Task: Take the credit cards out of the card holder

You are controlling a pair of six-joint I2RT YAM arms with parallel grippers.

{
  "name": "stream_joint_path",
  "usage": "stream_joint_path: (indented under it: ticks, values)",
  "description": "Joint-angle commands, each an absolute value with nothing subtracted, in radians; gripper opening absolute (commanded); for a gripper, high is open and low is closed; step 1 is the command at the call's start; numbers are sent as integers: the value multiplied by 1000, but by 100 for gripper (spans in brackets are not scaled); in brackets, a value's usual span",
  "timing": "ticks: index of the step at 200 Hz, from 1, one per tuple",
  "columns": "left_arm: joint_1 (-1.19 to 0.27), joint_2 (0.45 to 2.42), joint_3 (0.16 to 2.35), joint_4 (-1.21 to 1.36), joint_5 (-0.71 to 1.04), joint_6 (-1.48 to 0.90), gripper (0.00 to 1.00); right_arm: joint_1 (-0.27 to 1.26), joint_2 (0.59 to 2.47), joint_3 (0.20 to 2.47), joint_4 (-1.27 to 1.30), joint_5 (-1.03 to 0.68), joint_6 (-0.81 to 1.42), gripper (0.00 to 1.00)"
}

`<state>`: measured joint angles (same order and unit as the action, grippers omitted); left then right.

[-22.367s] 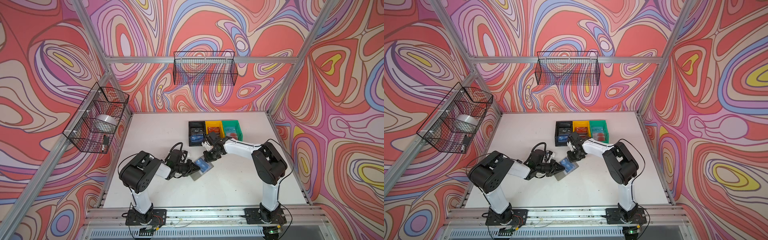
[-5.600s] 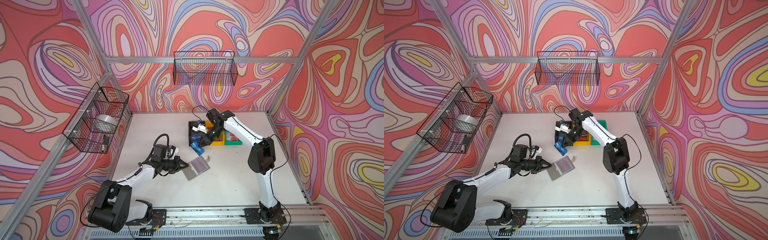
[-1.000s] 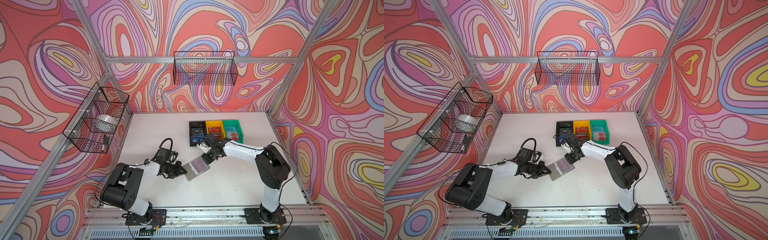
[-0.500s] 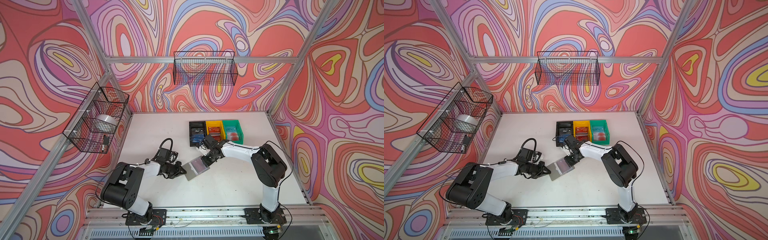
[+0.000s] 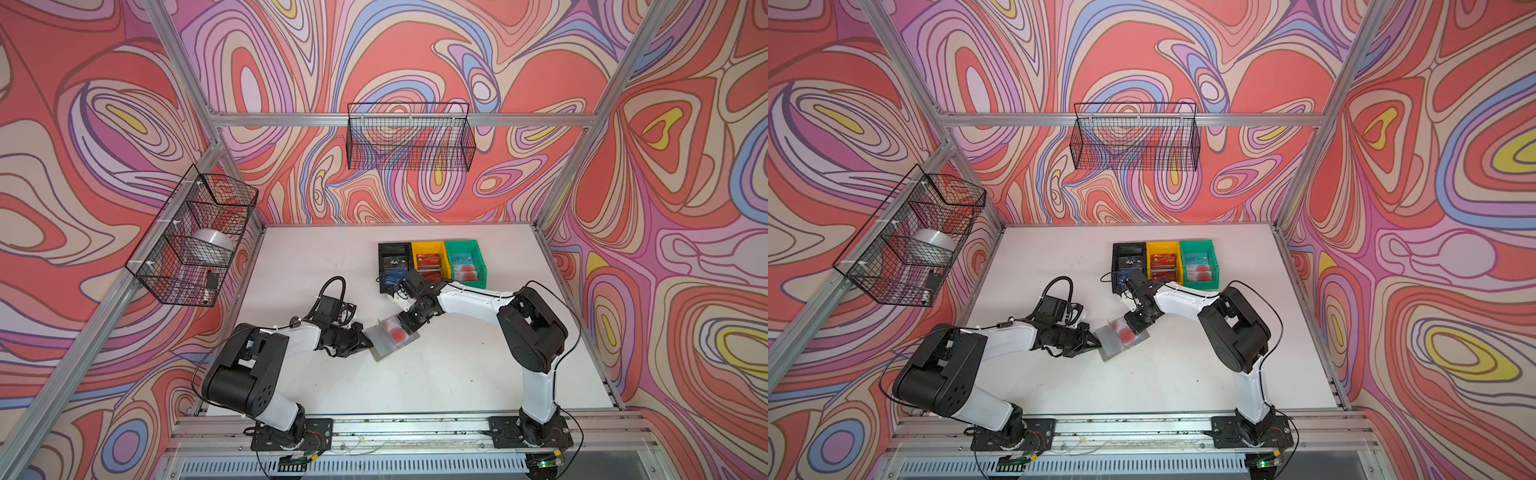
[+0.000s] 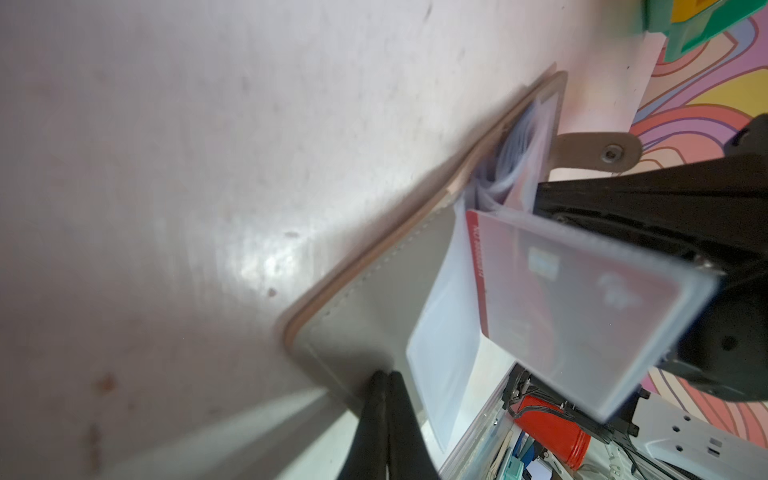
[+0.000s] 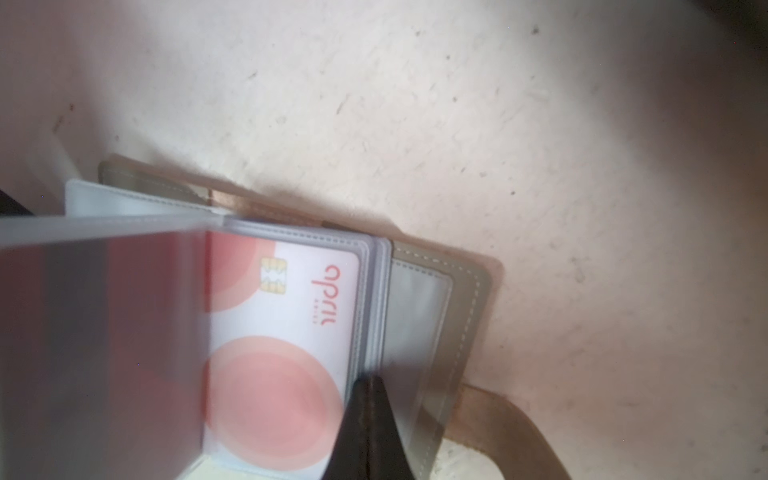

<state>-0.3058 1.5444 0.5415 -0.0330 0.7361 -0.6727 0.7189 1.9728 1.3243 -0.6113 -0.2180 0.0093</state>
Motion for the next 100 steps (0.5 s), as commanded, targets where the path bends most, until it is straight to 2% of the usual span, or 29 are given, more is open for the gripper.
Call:
stream_joint_path:
  ticks: [1, 100]
  values:
    - [-310, 1579, 537, -73, 685, -651, 6, 738, 1985, 1333, -638, -240, 5, 2]
    - [-316, 1541, 551, -38, 708, -685, 6, 738, 1901, 1339, -661, -145, -15, 2]
